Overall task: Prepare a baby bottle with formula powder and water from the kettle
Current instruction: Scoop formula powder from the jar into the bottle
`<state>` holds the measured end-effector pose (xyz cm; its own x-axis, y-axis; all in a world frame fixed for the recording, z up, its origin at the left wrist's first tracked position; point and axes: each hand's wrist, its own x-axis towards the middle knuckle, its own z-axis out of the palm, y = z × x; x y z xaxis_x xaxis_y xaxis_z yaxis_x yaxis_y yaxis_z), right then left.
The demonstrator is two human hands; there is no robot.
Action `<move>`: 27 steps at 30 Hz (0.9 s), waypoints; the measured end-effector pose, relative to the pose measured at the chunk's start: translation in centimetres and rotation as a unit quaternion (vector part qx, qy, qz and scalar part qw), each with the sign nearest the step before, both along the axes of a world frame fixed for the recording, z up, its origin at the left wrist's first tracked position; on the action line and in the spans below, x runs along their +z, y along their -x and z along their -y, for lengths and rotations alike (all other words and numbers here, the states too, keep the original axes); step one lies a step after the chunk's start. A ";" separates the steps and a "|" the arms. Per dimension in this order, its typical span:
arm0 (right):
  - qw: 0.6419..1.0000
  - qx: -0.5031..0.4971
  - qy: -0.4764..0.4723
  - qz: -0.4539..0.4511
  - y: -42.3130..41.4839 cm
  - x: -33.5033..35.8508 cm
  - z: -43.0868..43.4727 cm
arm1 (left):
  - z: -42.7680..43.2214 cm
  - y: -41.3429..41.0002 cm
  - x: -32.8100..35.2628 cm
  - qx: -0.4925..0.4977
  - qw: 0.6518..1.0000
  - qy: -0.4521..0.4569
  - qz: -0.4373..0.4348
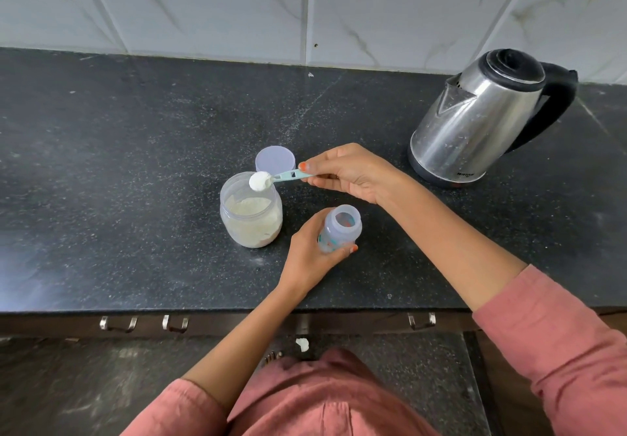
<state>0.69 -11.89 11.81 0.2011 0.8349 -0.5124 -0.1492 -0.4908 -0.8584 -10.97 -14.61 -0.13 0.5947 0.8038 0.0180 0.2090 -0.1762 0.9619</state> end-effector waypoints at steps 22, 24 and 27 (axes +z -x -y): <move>0.996 -0.081 -0.032 0.024 2.7 -0.2 2.2 | 0.0 12.3 3.4 0.234 0.970 -0.043 0.049; 0.996 -0.081 -0.036 0.028 3.0 0.1 2.2 | -0.7 12.6 3.7 0.246 0.967 -0.057 0.038; 0.995 -0.082 -0.047 0.025 3.4 0.6 2.3 | -1.6 12.7 4.2 0.250 0.965 -0.071 0.025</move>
